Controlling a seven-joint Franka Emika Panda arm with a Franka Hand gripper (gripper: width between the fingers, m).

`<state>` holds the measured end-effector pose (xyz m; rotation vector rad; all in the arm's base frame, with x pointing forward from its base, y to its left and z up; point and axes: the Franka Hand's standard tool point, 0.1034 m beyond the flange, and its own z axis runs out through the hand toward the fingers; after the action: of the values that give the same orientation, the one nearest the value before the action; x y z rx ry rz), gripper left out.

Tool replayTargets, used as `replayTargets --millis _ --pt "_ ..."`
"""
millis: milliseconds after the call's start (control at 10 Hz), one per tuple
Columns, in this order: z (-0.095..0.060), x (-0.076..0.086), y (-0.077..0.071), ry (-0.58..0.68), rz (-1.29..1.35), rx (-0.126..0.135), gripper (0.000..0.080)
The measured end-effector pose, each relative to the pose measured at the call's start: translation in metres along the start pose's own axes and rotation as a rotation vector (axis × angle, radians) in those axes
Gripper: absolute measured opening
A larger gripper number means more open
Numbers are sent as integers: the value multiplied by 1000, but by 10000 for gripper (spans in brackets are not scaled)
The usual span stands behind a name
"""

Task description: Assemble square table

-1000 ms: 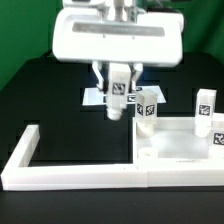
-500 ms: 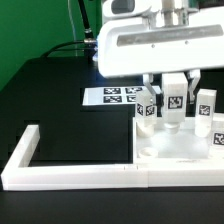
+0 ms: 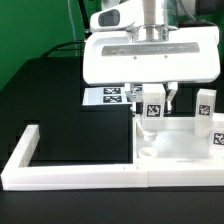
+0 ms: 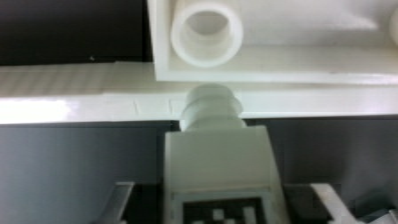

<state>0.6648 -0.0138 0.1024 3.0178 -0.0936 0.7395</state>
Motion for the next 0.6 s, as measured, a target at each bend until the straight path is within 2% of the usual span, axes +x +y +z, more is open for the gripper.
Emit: replayTargets --millis 100,200,600 --pt "2 -3 10 22 -13 -19 285" --pt "3 -7 15 18 -7 -24 285" --pt "13 -11 7 9 2 -18 285"
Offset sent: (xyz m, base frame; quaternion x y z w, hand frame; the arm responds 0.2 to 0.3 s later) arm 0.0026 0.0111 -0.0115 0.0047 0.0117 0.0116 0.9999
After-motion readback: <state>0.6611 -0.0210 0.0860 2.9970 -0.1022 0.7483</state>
